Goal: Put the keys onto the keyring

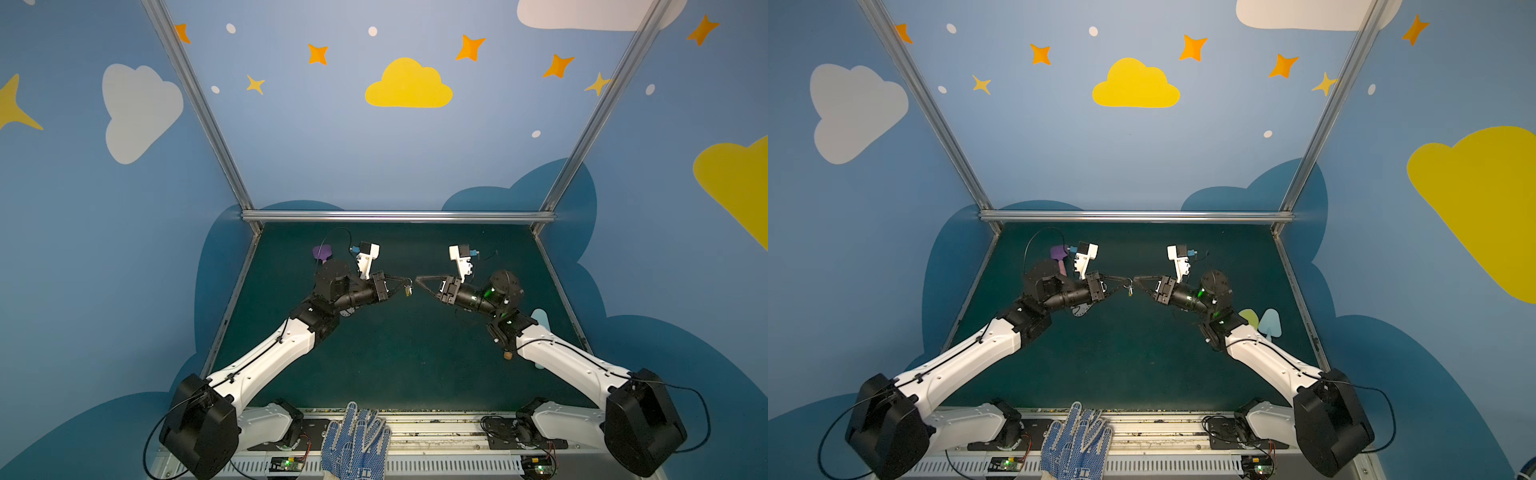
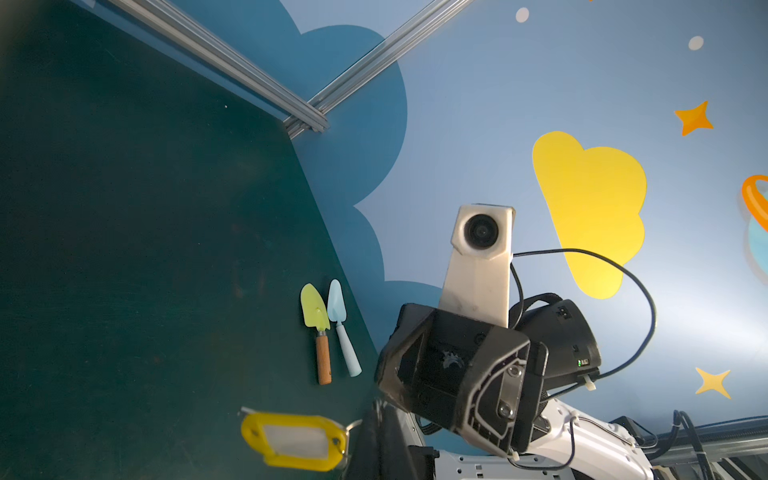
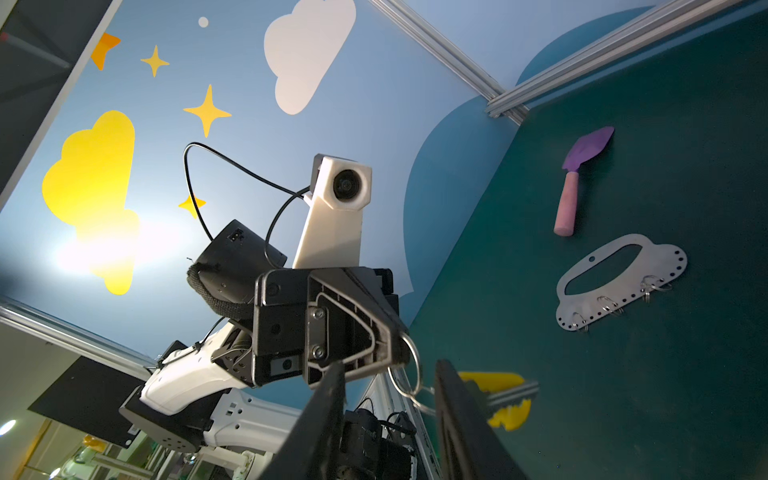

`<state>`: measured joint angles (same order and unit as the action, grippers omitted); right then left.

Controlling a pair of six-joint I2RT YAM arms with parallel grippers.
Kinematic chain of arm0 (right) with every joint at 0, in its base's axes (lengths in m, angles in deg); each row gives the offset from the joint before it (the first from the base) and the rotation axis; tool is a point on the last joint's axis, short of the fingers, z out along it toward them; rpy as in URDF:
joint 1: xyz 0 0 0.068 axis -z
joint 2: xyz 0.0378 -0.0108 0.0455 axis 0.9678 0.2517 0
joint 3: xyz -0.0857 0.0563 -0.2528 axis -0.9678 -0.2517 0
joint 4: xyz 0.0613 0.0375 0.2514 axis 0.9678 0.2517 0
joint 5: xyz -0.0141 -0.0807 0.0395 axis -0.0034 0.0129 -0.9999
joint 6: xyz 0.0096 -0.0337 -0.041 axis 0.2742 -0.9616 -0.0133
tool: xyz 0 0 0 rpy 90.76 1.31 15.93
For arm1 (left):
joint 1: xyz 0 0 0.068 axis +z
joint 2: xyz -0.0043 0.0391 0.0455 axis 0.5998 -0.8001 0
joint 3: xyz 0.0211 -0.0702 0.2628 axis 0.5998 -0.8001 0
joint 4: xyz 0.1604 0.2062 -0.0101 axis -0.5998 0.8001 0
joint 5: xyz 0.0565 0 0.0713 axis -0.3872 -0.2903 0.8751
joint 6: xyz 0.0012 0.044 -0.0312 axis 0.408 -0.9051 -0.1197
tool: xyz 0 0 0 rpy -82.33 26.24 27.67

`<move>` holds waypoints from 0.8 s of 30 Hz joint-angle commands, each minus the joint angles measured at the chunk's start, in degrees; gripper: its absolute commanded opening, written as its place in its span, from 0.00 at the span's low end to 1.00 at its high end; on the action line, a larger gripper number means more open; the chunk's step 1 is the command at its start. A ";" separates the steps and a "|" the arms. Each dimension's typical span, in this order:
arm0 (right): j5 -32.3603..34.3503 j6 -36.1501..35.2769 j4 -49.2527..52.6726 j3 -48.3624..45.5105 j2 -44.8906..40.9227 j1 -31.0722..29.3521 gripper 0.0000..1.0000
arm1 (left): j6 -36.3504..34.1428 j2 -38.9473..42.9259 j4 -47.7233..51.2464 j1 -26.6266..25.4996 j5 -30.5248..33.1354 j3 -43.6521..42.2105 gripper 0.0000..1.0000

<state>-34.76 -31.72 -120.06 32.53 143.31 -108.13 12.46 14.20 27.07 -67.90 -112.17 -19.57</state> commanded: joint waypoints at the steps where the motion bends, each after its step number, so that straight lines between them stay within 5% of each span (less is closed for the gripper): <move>1: 0.35 -1.29 0.62 -0.22 -0.60 0.37 0.34 | 0.15 0.95 -2.52 -0.07 1.14 -0.80 0.04; 8: -5.35 2.15 -6.43 1.89 4.54 -0.63 0.32 | 0.68 0.98 -4.03 -0.06 0.96 -1.16 0.05; 24: -6.88 3.67 -10.20 2.53 6.62 -2.16 0.22 | 1.15 0.64 -5.61 -0.06 0.76 -1.63 0.05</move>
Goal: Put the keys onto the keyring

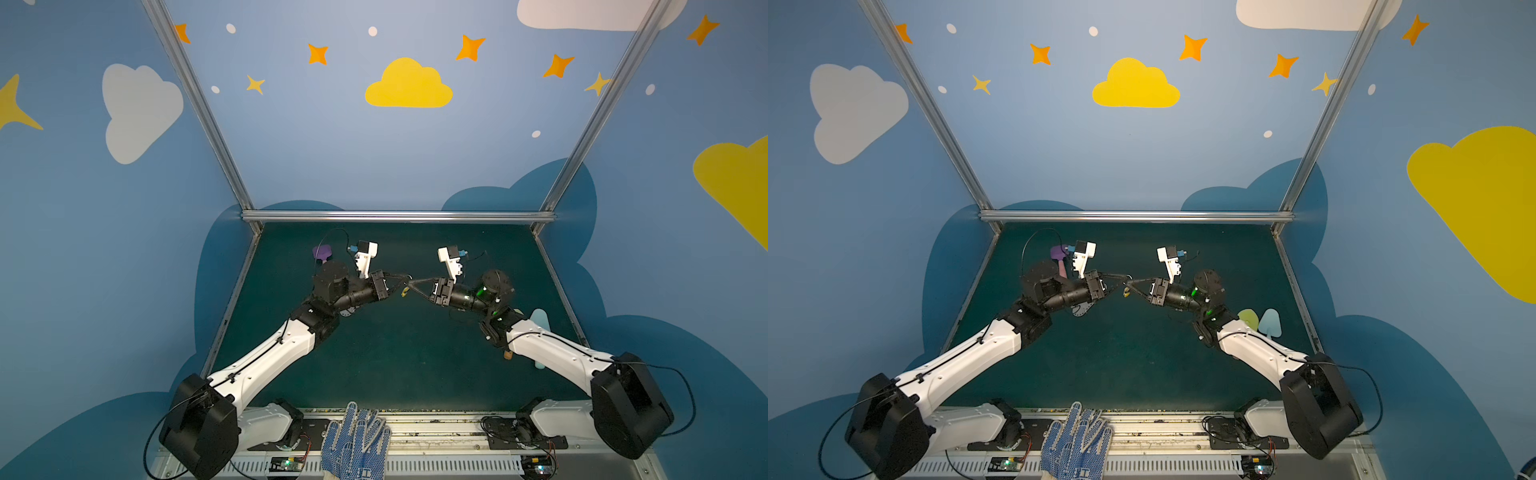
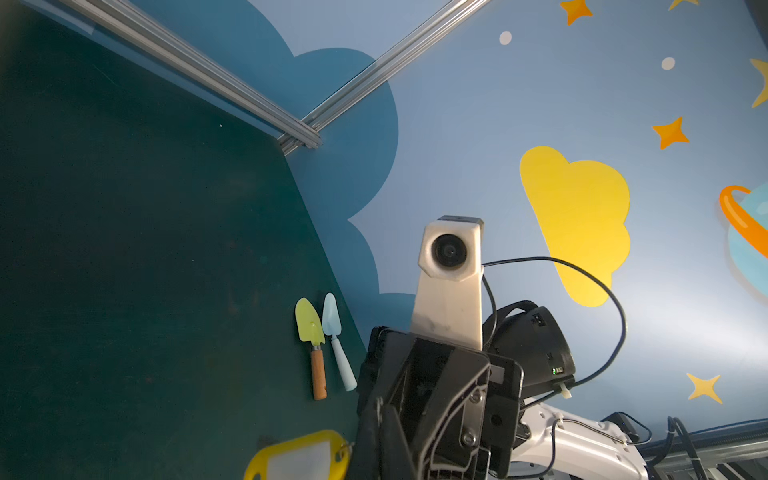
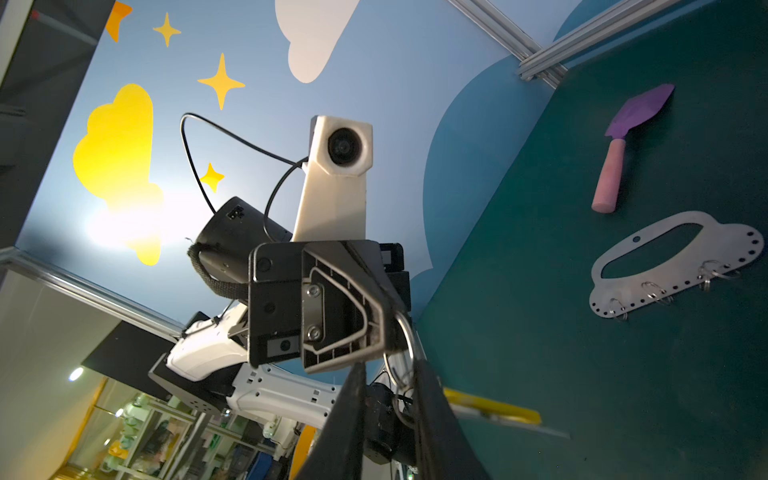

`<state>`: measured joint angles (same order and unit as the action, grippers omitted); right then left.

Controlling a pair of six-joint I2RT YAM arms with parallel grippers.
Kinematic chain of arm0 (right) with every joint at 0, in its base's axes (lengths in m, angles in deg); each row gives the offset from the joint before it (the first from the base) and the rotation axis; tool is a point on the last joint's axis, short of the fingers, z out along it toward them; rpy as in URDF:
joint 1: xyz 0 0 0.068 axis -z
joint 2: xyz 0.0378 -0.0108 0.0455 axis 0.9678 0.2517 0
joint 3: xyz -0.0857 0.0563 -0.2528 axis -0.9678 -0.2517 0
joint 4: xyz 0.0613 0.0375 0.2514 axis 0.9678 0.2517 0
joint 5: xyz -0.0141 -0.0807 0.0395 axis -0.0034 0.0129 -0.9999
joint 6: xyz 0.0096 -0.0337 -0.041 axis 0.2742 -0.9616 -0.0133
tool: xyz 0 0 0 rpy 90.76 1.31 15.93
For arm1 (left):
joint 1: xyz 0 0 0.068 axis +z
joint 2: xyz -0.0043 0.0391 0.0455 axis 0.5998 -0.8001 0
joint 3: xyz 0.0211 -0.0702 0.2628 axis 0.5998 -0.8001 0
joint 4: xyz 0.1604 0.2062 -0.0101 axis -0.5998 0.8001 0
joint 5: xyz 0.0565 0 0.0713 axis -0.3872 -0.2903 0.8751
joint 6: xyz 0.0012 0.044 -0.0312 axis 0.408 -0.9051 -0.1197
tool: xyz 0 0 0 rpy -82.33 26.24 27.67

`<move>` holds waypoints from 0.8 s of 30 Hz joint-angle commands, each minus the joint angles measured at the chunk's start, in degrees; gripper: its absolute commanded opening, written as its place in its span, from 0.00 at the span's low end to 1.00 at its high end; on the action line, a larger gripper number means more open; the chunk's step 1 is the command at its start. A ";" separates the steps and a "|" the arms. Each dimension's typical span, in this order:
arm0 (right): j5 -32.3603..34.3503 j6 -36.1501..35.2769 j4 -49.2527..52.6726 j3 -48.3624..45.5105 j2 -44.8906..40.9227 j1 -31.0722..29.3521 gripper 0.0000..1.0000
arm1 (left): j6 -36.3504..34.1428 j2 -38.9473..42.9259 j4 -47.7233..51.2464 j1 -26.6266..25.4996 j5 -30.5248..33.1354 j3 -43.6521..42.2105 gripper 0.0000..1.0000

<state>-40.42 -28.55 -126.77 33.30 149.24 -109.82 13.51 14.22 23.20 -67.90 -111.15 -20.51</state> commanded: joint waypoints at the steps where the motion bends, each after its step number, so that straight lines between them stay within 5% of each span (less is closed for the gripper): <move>1: -1.22 0.46 -3.59 1.85 0.81 -0.49 0.21 | 0.01 0.67 -1.63 -0.07 -0.14 -0.69 0.05; 7: -1.11 0.39 -3.34 1.85 0.93 -0.57 0.17 | 0.05 0.78 -1.81 -0.02 -0.37 -0.53 0.05; 14: -0.65 -0.01 -2.80 2.13 1.25 -0.59 0.00 | 0.57 0.78 -2.23 -0.07 -0.93 -0.76 0.12; 18: -0.09 -1.36 -0.70 2.07 0.86 -0.42 0.00 | 0.12 1.78 -0.82 0.01 0.08 -1.09 0.21; 22: -0.08 -2.88 2.00 1.51 -0.35 -0.06 0.00 | 0.31 3.42 1.13 1.42 1.21 -1.81 0.46; 24: 0.26 -4.53 4.81 1.03 -1.54 0.27 0.00 | 0.60 4.56 1.63 2.56 1.60 -2.71 0.46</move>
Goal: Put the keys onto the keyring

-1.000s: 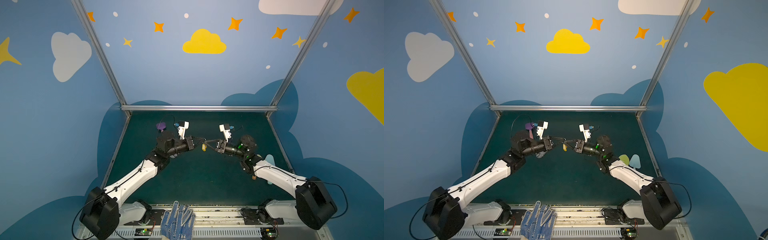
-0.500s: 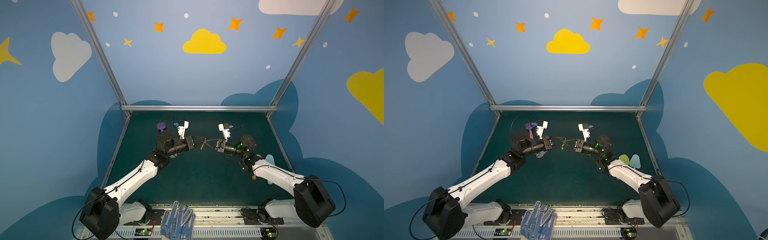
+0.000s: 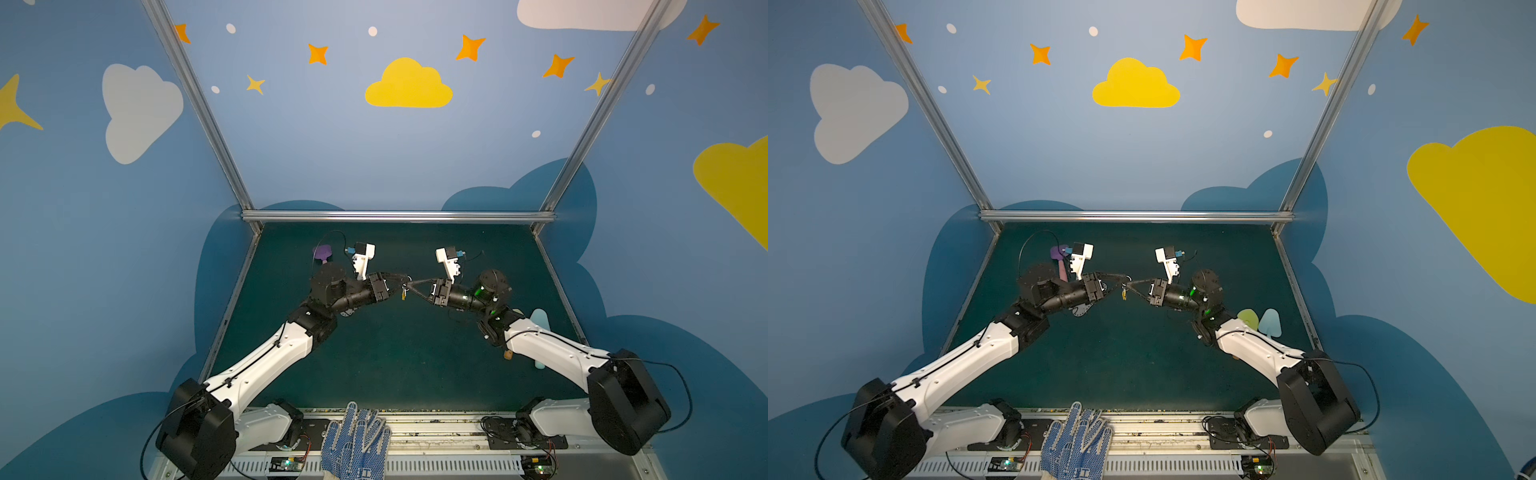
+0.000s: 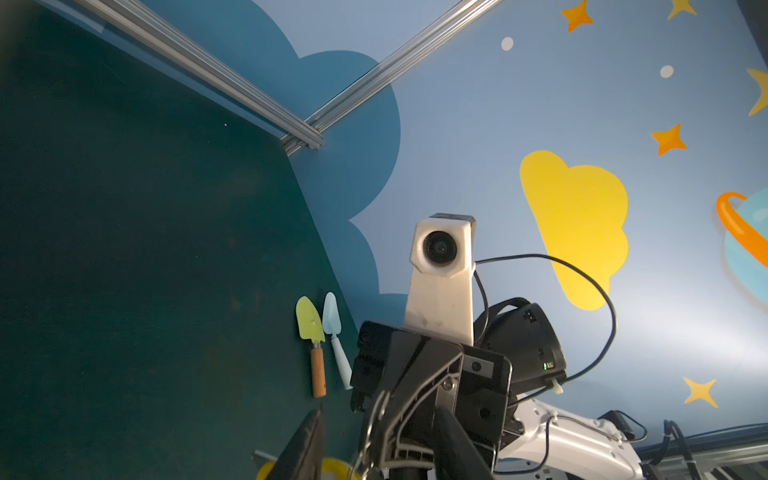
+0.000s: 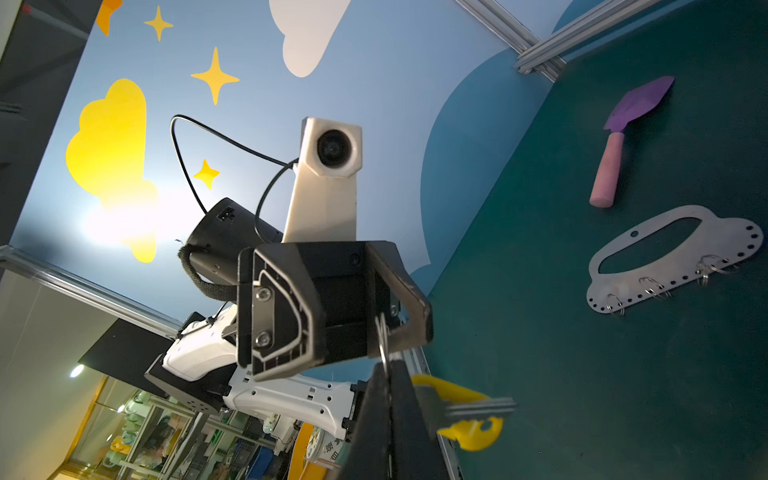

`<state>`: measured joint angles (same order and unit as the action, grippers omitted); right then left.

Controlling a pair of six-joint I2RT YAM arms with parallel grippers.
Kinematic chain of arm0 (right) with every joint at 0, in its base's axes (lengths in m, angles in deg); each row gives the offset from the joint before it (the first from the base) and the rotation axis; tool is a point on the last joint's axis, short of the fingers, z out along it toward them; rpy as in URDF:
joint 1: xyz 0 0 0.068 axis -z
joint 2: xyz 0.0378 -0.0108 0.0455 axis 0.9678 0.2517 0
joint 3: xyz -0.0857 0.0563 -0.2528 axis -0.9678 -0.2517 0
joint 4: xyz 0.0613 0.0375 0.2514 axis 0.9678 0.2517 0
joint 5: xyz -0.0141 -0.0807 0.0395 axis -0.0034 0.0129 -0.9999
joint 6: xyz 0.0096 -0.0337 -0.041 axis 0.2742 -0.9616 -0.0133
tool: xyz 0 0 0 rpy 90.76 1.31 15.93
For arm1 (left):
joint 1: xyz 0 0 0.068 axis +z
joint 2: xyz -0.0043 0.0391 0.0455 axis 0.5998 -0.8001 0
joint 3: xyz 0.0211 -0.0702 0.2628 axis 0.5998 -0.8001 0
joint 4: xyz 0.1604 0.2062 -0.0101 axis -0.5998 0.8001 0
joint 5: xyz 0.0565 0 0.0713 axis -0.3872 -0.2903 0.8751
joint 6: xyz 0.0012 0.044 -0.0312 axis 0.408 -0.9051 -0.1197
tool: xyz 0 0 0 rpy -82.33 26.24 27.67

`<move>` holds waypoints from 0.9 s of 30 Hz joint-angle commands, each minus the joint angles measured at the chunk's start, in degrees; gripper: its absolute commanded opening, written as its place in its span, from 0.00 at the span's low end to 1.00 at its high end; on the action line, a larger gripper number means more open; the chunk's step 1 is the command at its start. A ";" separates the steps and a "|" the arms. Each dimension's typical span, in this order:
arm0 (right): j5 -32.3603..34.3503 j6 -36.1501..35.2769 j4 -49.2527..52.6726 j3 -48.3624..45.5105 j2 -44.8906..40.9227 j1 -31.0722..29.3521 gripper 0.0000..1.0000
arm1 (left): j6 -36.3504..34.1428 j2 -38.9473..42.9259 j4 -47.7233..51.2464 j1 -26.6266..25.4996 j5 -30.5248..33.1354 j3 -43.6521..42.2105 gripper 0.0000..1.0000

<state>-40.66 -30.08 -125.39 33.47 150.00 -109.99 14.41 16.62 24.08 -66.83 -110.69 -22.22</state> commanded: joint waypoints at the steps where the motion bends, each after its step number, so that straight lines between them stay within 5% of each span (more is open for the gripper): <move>1: 0.89 -3.87 5.46 0.60 -2.93 0.60 0.00 | -0.36 2.52 1.89 1.86 1.69 -1.07 0.47; 20: 14.08 -29.10 39.75 3.96 -10.39 1.30 0.00 | -1.17 0.43 19.24 2.74 11.26 -0.61 0.54; 27: 19.68 -34.57 43.35 2.54 -12.58 0.85 0.00 | -1.61 -3.03 31.04 3.42 19.55 1.37 0.58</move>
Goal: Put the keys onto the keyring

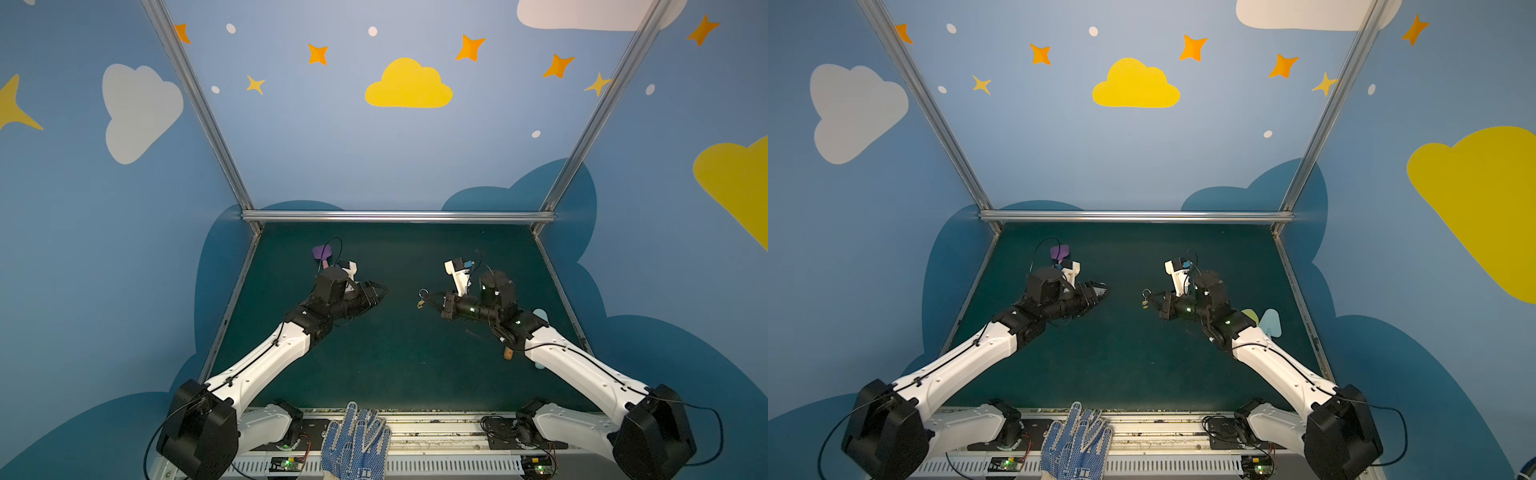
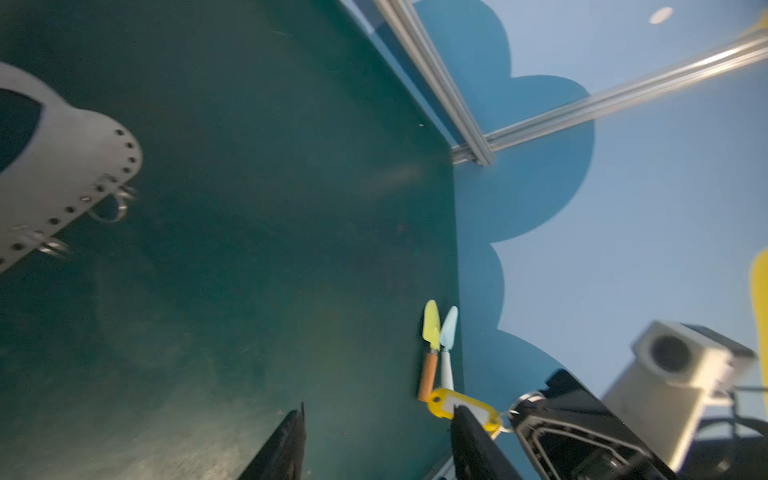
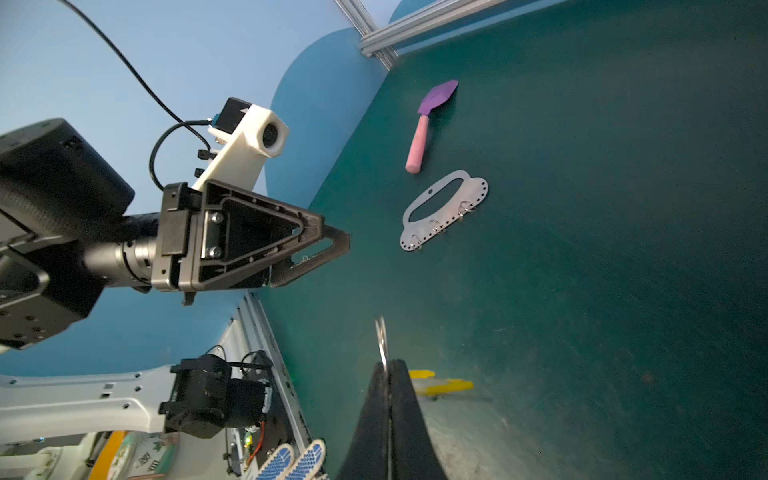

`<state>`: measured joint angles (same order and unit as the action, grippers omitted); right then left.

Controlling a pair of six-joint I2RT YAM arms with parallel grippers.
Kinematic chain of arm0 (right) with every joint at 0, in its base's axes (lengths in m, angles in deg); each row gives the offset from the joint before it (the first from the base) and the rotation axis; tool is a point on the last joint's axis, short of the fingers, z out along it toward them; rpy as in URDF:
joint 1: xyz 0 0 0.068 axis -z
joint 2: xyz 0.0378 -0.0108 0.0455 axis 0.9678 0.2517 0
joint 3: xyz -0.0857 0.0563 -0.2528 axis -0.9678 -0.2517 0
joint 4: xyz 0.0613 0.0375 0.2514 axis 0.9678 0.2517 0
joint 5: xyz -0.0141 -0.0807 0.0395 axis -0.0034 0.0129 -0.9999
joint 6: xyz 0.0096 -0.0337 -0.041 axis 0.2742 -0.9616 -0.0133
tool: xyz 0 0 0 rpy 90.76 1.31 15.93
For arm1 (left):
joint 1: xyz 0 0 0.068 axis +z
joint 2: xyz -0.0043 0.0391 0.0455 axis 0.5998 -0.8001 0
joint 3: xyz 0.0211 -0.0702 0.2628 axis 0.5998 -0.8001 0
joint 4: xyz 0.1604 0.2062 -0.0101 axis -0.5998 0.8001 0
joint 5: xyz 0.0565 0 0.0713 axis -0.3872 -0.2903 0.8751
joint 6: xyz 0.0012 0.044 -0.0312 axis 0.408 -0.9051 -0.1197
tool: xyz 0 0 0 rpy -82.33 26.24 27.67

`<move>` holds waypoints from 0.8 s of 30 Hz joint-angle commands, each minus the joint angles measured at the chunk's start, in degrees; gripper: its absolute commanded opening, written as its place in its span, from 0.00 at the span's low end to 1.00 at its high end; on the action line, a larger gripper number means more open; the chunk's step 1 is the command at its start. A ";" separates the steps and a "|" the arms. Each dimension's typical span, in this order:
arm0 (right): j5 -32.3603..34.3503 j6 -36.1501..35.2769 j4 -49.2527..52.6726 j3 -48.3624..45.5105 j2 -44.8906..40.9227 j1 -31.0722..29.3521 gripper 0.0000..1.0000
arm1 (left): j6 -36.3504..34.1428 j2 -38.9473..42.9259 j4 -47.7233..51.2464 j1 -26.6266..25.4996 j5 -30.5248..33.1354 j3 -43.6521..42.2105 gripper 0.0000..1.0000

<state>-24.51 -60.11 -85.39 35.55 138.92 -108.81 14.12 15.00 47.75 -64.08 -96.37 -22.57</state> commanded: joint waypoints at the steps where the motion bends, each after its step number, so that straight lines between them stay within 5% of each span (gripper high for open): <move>1: 3.37 -4.46 2.89 -0.05 -1.75 -0.37 0.00 | -0.96 -2.24 9.04 0.89 6.68 2.00 0.58; 8: 3.08 -3.46 1.59 -2.32 -2.61 -0.79 0.00 | -2.14 -12.46 19.77 2.07 17.19 8.28 0.58; 17: 4.22 -3.35 2.73 -3.98 -5.27 -0.98 0.00 | -7.13 -30.93 30.12 3.16 20.72 21.68 0.57; 24: 4.79 -3.02 3.16 -4.44 -6.37 -0.98 0.00 | -6.20 -35.26 28.75 3.66 20.96 24.08 0.54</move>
<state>-20.49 -63.00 -82.92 31.98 133.94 -109.44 8.33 -19.84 74.41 -60.80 -77.31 -0.34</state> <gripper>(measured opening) 0.050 0.545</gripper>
